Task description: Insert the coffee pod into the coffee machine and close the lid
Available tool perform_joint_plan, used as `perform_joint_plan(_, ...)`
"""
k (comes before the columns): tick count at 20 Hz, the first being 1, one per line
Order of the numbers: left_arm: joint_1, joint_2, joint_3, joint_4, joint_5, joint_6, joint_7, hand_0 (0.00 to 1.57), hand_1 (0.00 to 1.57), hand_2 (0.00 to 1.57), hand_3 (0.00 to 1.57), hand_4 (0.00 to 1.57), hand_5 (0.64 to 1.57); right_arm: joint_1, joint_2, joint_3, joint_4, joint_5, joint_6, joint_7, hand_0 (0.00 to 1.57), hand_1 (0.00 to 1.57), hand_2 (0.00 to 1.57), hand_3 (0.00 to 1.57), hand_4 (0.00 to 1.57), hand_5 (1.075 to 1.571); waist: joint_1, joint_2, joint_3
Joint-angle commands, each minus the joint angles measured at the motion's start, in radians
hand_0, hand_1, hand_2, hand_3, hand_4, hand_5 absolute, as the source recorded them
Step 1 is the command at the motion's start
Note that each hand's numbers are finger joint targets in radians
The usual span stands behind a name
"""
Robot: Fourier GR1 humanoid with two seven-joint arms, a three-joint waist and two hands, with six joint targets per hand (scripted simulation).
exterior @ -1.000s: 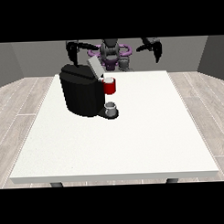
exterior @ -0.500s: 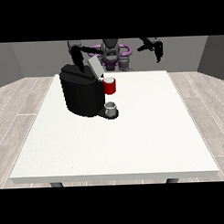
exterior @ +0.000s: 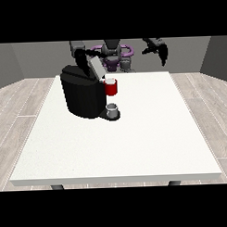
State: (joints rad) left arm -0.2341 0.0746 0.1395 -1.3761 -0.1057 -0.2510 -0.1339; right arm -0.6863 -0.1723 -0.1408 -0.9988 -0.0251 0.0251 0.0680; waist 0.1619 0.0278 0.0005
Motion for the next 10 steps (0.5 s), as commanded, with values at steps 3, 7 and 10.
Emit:
perform_joint_plan(3,-0.018,0.037,0.013,-0.032,0.02,-0.015,0.013,0.0,0.0,0.0,0.0,0.35,1.571,-0.08,-0.007,0.03,0.023,0.047,-0.012,-0.032,0.0,0.0,0.0,0.0,0.21,1.571,0.024,0.044,-0.0005)
perform_joint_plan(7,0.012,0.021,0.003,0.016,-0.014,0.022,-0.001,0.0,0.0,0.0,0.0,0.35,1.571,-0.108,0.033,0.091,-0.01,0.08,-0.013,0.024,0.0,0.0,0.0,0.0,0.04,1.571,0.005,0.015,-0.0008)
perform_joint_plan(10,-0.075,-0.013,-0.034,-0.036,-0.009,0.03,0.074,0.0,0.0,0.0,0.0,0.36,1.571,-0.206,-0.02,0.049,0.024,0.074,-0.01,0.006,0.0,0.0,0.0,0.0,0.0,1.571,0.062,0.085,-0.0003)
